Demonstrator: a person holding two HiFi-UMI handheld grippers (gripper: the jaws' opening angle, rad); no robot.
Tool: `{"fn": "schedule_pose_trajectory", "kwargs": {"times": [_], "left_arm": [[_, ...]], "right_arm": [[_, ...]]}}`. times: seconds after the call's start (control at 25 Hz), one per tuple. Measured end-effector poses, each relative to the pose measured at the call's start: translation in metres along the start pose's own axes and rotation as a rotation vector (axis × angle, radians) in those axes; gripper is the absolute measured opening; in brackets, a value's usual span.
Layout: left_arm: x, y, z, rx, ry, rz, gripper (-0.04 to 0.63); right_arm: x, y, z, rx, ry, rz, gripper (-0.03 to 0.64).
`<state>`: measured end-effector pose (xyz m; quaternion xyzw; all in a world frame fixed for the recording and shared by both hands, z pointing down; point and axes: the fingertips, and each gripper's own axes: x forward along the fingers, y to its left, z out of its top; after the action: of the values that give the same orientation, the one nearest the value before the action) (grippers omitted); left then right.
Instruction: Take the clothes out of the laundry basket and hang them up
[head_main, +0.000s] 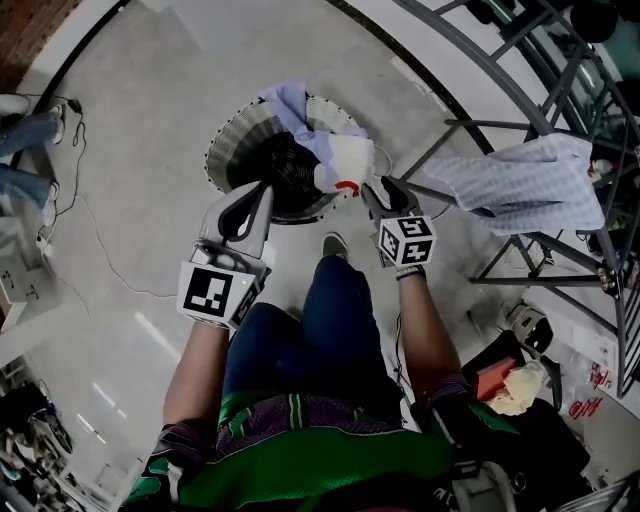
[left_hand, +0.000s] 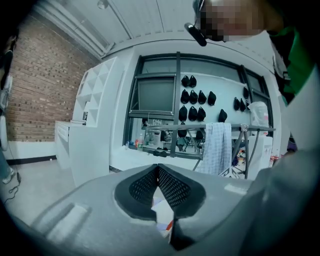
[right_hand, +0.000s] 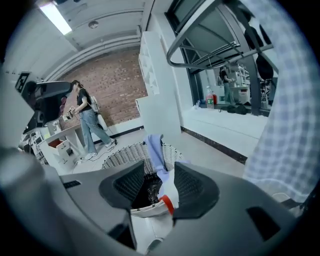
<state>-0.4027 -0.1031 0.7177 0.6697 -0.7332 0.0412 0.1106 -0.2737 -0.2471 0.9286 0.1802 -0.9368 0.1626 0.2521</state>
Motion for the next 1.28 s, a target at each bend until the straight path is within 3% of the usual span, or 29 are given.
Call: {"fn": "schedule_pose_trajectory", "kwargs": {"times": [0.48, 0.84, 0.96, 1.08, 1.28], "left_arm": [[0.052, 0.035, -0.072, -0.05, 0.016, 0.043, 0.017], [0.049, 0.048, -0.088, -0.047, 0.061, 0.079, 0.017], [0.046, 0.051, -0.083, -0.057, 0.055, 0.085, 0.017], [0.041, 0.05, -0.073, -0.071, 0.045, 0.083, 0.017], [0.027, 0.053, -0.056, -0.067, 0.054, 0.101, 0.017]], "right_arm": [[0.113, -0.061, -0.079, 0.034, 0.109, -0.031, 0.201], [0.134, -0.068, -0.091, 0.034, 0.161, -0.081, 0.207], [0.13, -0.07, -0.089, 0.045, 0.17, -0.11, 0.16], [0.123, -0.07, -0.082, 0.031, 0.176, -0.128, 0.061], [0.113, -0.065, -0.075, 0.009, 0.203, -0.127, 0.034]]}}
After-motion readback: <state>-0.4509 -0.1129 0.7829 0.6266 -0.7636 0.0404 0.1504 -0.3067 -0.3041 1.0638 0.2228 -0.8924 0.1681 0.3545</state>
